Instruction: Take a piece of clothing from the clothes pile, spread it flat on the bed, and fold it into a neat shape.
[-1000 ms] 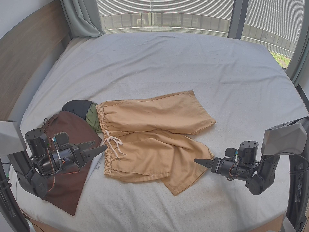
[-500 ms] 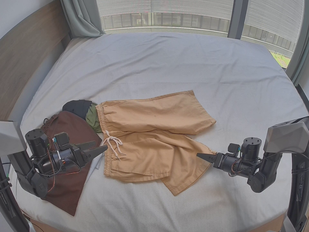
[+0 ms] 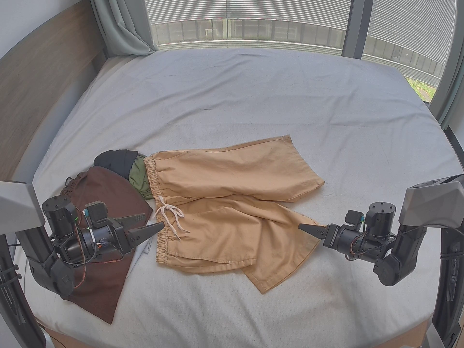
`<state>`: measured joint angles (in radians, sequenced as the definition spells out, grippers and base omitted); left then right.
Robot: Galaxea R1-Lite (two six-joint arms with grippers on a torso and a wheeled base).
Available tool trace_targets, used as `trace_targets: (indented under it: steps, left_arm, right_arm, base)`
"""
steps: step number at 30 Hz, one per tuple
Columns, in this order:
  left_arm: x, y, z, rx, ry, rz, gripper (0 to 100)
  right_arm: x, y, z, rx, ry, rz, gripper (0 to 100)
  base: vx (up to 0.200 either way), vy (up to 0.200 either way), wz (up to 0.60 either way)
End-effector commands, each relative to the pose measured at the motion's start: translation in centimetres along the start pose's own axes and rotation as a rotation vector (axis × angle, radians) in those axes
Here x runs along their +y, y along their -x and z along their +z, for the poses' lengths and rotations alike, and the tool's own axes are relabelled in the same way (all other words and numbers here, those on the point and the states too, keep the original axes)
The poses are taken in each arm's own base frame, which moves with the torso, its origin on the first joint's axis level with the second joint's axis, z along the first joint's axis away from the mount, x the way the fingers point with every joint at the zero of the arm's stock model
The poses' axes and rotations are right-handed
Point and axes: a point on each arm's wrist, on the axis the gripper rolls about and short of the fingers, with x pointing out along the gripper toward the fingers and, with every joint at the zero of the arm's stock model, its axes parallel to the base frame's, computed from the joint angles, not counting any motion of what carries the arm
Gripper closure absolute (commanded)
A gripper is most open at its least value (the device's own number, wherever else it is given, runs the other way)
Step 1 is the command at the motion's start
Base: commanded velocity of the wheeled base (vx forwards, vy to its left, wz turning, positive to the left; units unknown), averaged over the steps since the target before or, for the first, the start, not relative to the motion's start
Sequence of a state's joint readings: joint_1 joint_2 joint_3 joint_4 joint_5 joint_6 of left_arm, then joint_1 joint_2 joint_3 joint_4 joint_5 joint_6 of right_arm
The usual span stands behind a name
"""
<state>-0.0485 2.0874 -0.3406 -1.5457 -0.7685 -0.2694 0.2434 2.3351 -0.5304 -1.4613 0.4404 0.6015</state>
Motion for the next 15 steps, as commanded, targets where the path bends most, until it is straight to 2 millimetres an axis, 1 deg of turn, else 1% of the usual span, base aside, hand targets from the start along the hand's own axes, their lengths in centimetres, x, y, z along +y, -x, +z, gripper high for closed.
trace_targets:
  steps: [1, 5, 6, 15]
  left_arm:
    - [0.05, -0.06, -0.05, 0.001, 0.002, 0.0, 0]
    - [0.05, -0.06, -0.05, 0.001, 0.003, 0.0, 0]
    - [0.02, -0.04, -0.01, 0.0, 0.0, -0.001, 0]
    - [0.02, -0.04, -0.01, 0.0, 0.002, -0.001, 0]
  right_arm:
    - [-0.22, -0.09, 0.22, -0.009, 0.002, -0.002, 0]
    - [-0.39, -0.06, 0.36, -0.014, 0.002, -0.006, 0]
    - [-0.52, 0.0, 0.43, -0.016, 0.0, -0.01, 100]
    - [-1.04, 0.22, 0.7, -0.027, 0.002, -0.023, 100]
  base:
    - [0.0, 0.0, 0.0]
    - [0.0, 0.0, 0.0]
    - [0.0, 0.0, 0.0]
    - [0.0, 0.0, 0.0]
